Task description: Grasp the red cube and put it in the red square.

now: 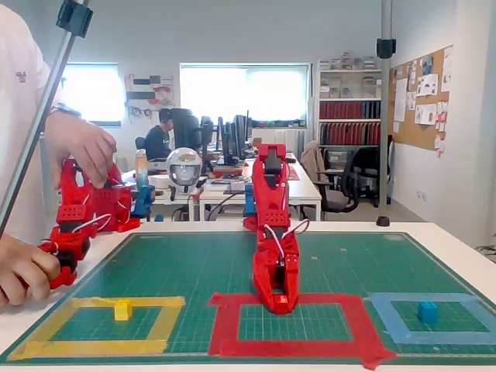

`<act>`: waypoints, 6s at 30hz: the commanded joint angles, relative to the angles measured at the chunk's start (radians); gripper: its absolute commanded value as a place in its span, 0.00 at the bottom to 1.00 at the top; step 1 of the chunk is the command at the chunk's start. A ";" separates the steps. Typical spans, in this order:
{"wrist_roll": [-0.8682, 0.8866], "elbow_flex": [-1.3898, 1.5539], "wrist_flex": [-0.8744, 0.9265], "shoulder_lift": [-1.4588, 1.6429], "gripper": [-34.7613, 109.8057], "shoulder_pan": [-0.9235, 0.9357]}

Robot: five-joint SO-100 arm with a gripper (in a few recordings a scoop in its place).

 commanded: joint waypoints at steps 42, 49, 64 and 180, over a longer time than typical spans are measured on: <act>0.015 0.457 0.212 0.609 0.25 -0.037; 0.049 0.327 0.215 0.456 0.25 -0.041; 0.049 0.164 0.215 0.380 0.25 -0.058; 0.178 1.594 1.546 2.517 0.25 -0.043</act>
